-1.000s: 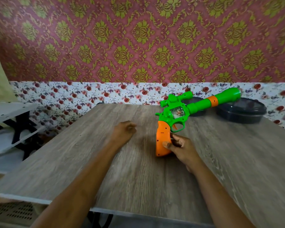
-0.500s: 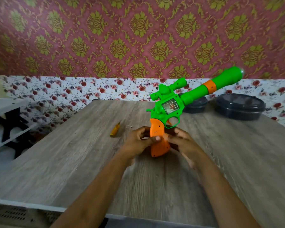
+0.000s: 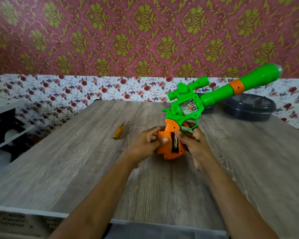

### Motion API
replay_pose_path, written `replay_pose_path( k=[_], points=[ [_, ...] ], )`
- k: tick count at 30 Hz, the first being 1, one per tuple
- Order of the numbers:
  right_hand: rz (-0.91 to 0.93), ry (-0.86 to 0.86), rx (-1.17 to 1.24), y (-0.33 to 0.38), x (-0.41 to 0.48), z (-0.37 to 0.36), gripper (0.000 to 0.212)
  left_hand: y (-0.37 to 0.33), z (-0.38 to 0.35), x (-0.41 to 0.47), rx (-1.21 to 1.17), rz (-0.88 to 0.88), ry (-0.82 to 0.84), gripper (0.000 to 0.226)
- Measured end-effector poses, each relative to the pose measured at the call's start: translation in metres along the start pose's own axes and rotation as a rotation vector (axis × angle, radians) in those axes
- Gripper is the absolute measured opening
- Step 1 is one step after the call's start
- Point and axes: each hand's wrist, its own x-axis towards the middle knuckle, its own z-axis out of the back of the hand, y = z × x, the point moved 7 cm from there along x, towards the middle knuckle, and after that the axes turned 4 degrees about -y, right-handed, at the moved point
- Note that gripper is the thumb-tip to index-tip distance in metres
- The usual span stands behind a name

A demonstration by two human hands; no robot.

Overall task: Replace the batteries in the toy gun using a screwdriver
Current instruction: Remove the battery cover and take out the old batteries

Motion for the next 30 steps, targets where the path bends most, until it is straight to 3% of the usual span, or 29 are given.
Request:
replay_pose_path(
  k=[4, 9, 11, 14, 19, 23, 27, 30],
  points=[
    [-0.038, -0.038, 0.009, -0.008, 0.005, 0.008, 0.034, -0.001, 0.012, 0.000, 0.052, 0.050, -0.051, 0.025],
    [-0.042, -0.053, 0.013, -0.008, 0.007, 0.015, 0.027, -0.008, 0.050, -0.004, 0.038, -0.048, -0.388, 0.018],
    [-0.054, -0.046, 0.007, -0.007, 0.004, 0.014, 0.030, -0.012, 0.056, -0.004, 0.104, -0.089, -0.447, 0.019],
    [-0.060, -0.035, -0.004, -0.007, 0.002, 0.013, 0.036, -0.015, 0.058, 0.010, 0.354, -0.102, -0.425, 0.021],
    [-0.082, -0.026, 0.024, -0.018, 0.005, 0.014, 0.032, -0.030, 0.049, 0.055, 1.000, -0.224, -0.365, 0.029],
    [-0.087, -0.012, 0.062, -0.022, 0.006, 0.015, 0.034, -0.011, 0.042, 0.081, 1.328, -0.112, -0.304, 0.037],
    [-0.075, -0.007, 0.066, -0.023, 0.009, 0.015, 0.034, 0.007, 0.035, 0.090, 1.533, -0.005, -0.275, 0.025],
    [-0.071, 0.010, 0.066, -0.024, 0.009, 0.015, 0.033, 0.019, 0.036, 0.098, 1.477, 0.066, -0.222, 0.023]
  ],
)
